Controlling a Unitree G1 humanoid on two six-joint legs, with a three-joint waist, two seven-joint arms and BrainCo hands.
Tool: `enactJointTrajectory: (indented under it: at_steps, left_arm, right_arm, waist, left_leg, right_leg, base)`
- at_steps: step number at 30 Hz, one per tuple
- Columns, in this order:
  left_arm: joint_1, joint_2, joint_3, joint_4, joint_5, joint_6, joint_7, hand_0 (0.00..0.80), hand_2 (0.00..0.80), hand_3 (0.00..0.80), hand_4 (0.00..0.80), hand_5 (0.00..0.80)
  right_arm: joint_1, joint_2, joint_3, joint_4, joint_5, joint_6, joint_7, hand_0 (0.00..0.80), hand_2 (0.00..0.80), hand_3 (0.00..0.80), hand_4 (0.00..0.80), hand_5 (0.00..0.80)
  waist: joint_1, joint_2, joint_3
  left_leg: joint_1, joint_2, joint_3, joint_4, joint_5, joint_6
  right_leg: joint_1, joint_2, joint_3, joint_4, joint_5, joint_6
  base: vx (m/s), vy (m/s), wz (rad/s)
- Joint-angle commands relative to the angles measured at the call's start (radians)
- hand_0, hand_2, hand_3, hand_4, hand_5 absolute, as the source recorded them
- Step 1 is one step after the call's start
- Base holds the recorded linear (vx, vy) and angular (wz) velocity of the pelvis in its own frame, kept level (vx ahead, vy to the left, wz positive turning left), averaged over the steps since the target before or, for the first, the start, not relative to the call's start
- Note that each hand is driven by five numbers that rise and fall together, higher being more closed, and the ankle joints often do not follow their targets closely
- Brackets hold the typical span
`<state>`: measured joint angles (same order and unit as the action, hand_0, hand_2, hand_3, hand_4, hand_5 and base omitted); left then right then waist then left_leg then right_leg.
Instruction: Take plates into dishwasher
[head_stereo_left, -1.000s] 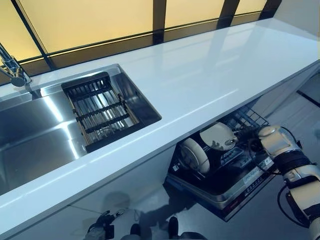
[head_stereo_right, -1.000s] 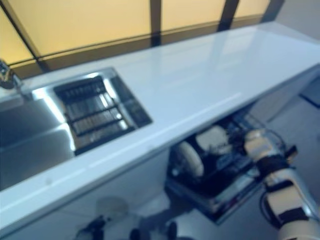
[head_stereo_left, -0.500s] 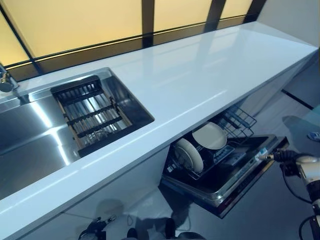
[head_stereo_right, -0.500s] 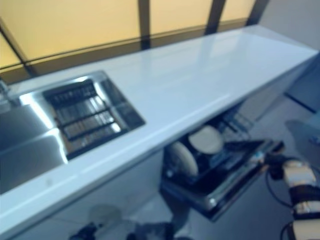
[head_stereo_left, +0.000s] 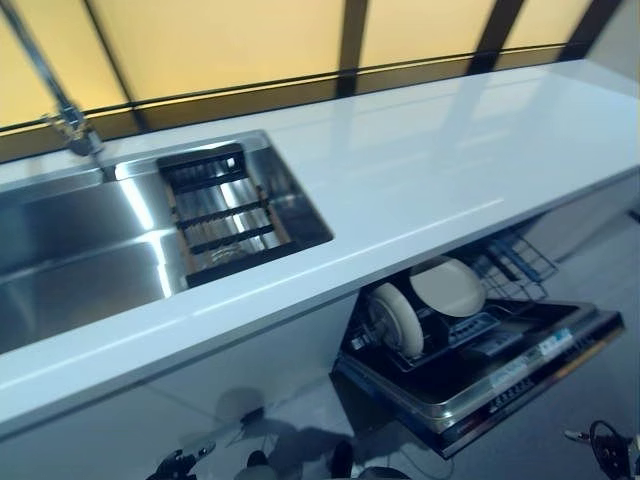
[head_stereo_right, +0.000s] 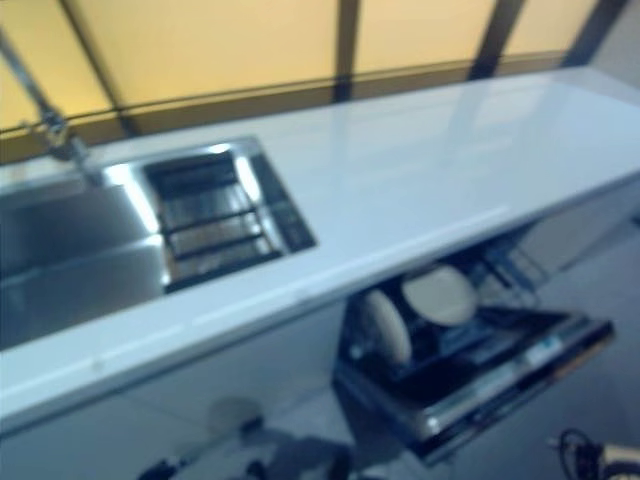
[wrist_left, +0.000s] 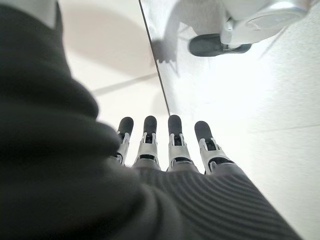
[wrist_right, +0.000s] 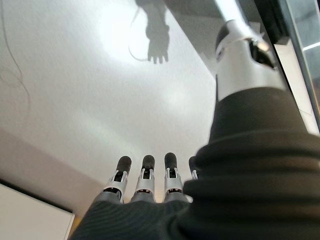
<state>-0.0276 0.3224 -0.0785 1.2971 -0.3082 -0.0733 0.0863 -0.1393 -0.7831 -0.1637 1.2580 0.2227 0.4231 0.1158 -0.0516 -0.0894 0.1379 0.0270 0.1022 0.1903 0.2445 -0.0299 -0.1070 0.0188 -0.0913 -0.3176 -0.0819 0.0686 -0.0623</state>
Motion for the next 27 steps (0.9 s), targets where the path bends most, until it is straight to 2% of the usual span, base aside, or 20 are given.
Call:
enactJointTrajectory:
  at_steps: [1, 3, 4, 5, 7, 11, 15, 18, 23, 24, 25, 26, 27]
  left_arm:
    - [-0.068, 0.018, -0.037, -0.011, 0.017, -0.017, -0.01, 0.0, 0.0, 0.0, 0.0, 0.0]
    - [-0.101, 0.017, -0.059, -0.024, 0.013, -0.005, -0.009, 0.0, 0.0, 0.0, 0.0, 0.0]
    - [-0.129, 0.016, -0.072, -0.03, 0.009, 0.002, -0.006, 0.0, 0.0, 0.0, 0.0, 0.0]
    - [-0.157, 0.011, -0.087, -0.032, 0.008, 0.009, -0.001, 0.0, 0.0, 0.0, 0.0, 0.0]
    - [-0.188, 0.006, -0.109, -0.023, 0.01, 0.01, 0.004, 0.0, 0.0, 0.0, 0.0, 0.0]
    - [-0.198, 0.016, -0.105, 0.012, -0.027, 0.012, 0.011, 0.0, 0.0, 0.0, 0.0, 0.0]
    - [-0.167, 0.016, -0.088, 0.029, -0.02, 0.012, 0.007, 0.0, 0.0, 0.0, 0.0, 0.0]
    - [-0.151, 0.023, -0.08, 0.034, -0.015, 0.002, 0.003, 0.0, 0.0, 0.0, 0.0, 0.0]
    - [-0.145, 0.029, -0.102, 0.007, 0.037, -0.001, 0.0, 0.0, 0.0, 0.0, 0.0, 0.0]
    - [-0.133, 0.033, -0.108, -0.006, 0.05, 0.003, -0.002, 0.0, 0.0, 0.0, 0.0, 0.0]
    - [-0.127, 0.039, -0.109, -0.01, 0.059, 0.007, -0.007, 0.0, 0.0, 0.0, 0.0, 0.0]
    - [-0.121, 0.047, -0.114, -0.015, 0.072, 0.017, -0.012, 0.0, 0.0, 0.0, 0.0, 0.0]
    - [-0.112, 0.058, -0.12, -0.017, 0.073, 0.024, -0.012, 0.0, 0.0, 0.0, 0.0, 0.0]
  right_arm:
    - [0.019, -0.027, -0.021, 0.031, 0.011, -0.035, -0.006, 0.0, 0.0, 0.0, 0.0, 0.0]
    - [0.024, -0.027, -0.022, 0.037, 0.031, -0.032, -0.01, 0.0, 0.0, 0.0, 0.0, 0.0]
    - [0.016, -0.023, -0.017, 0.043, 0.058, -0.036, -0.024, 0.0, 0.0, 0.0, 0.0, 0.0]
    - [0.002, -0.02, -0.012, 0.05, 0.089, -0.038, -0.038, 0.0, 0.0, 0.0, 0.0, 0.0]
    - [-0.023, -0.02, -0.007, 0.045, 0.129, -0.032, -0.055, 0.0, 0.0, 0.0, 0.0, 0.0]
    - [-0.054, -0.03, 0.003, 0.044, 0.094, 0.026, -0.052, 0.0, 0.0, 0.0, 0.0, 0.0]
    - [-0.025, -0.027, 0.003, 0.083, 0.063, 0.043, -0.025, 0.0, 0.0, 0.0, 0.0, 0.0]
    - [-0.007, -0.038, -0.008, 0.11, 0.056, 0.049, -0.028, 0.0, 0.0, 0.0, 0.0, 0.0]
    - [0.033, -0.037, -0.054, 0.109, 0.096, 0.022, -0.037, 0.0, 0.0, 0.0, 0.0, 0.0]
    - [0.055, -0.015, -0.076, 0.095, 0.105, -0.007, -0.052, 0.0, 0.0, 0.0, 0.0, 0.0]
    - [0.066, 0.0, -0.083, 0.088, 0.112, -0.03, -0.068, 0.0, 0.0, 0.0, 0.0, 0.0]
    - [0.078, 0.017, -0.089, 0.082, 0.119, -0.052, -0.084, 0.0, 0.0, 0.0, 0.0, 0.0]
    - [0.089, 0.038, -0.089, 0.076, 0.12, -0.072, -0.084, 0.0, 0.0, 0.0, 0.0, 0.0]
  waist:
    - [-0.046, 0.008, -0.023]
    - [-0.068, 0.028, -0.02]
    - [-0.084, 0.038, -0.013]
    - [-0.098, 0.052, 0.0]
    - [-0.107, 0.065, 0.02]
    - [-0.111, 0.073, 0.026]
    - [-0.096, 0.071, -0.008]
    - [-0.091, 0.059, -0.028]
    - [-0.106, 0.03, -0.02]
    - [-0.106, 0.035, -0.004]
    - [-0.108, 0.034, 0.005]
    - [-0.109, 0.034, 0.016]
    - [-0.105, 0.036, 0.022]
  left_leg:
    - [0.113, -0.023, -0.012, 0.056, -0.002, 0.042]
    - [0.147, -0.022, -0.023, 0.026, -0.02, 0.042]
    - [0.168, -0.023, -0.022, -0.021, -0.048, 0.049]
    - [0.197, -0.025, -0.009, -0.093, -0.1, 0.057]
    - [0.217, -0.049, -0.017, -0.209, -0.141, 0.073]
    - [0.234, -0.084, -0.054, -0.286, -0.154, 0.079]
    - [0.242, -0.098, -0.066, -0.272, -0.135, 0.08]
    - [0.233, -0.118, -0.058, -0.257, -0.154, 0.093]
    - [0.217, -0.157, -0.048, -0.224, -0.199, 0.12]
    - [0.212, -0.15, -0.047, -0.207, -0.2, 0.122]
    - [0.209, -0.149, -0.05, -0.206, -0.192, 0.125]
    - [0.194, -0.149, -0.048, -0.206, -0.177, 0.135]
    - [0.168, -0.147, -0.036, -0.205, -0.153, 0.146]
  right_leg:
    - [-0.092, 0.058, 0.052, 0.106, -0.016, 0.04]
    - [-0.153, 0.077, 0.031, 0.146, -0.021, 0.035]
    - [-0.204, 0.084, 0.022, 0.176, -0.017, 0.038]
    - [-0.258, 0.085, 0.011, 0.205, -0.004, 0.053]
    - [-0.329, 0.072, -0.011, 0.237, 0.027, 0.079]
    - [-0.379, 0.056, -0.026, 0.209, 0.089, 0.107]
    - [-0.323, 0.068, -0.028, 0.119, 0.097, 0.098]
    - [-0.304, 0.062, -0.012, 0.078, 0.12, 0.111]
    - [-0.327, 0.018, 0.019, -0.003, 0.217, 0.172]
    - [-0.333, 0.006, 0.045, 0.0, 0.229, 0.19]
    - [-0.324, -0.002, 0.07, 0.02, 0.237, 0.193]
    - [-0.318, -0.008, 0.118, 0.104, 0.224, 0.19]
    - [-0.312, -0.022, 0.143, 0.215, 0.197, 0.182]
  base:
    - [-0.224, -0.037, 0.71]
    - [-0.36, -0.003, 0.59]
    - [-0.498, 0.039, 0.74]
    - [-0.546, 0.075, 1.05]
    - [-0.482, 0.093, 1.24]
    - [-0.337, 0.115, 0.15]
    - [-0.234, 0.062, 0.1]
    - [-0.239, 0.074, -0.08]
    - [-0.151, 0.027, -0.11]
    - [-0.164, -0.054, -0.03]
    - [-0.243, -0.06, -0.08]
    - [-0.332, -0.059, -0.22]
    - [-0.384, -0.081, -0.36]
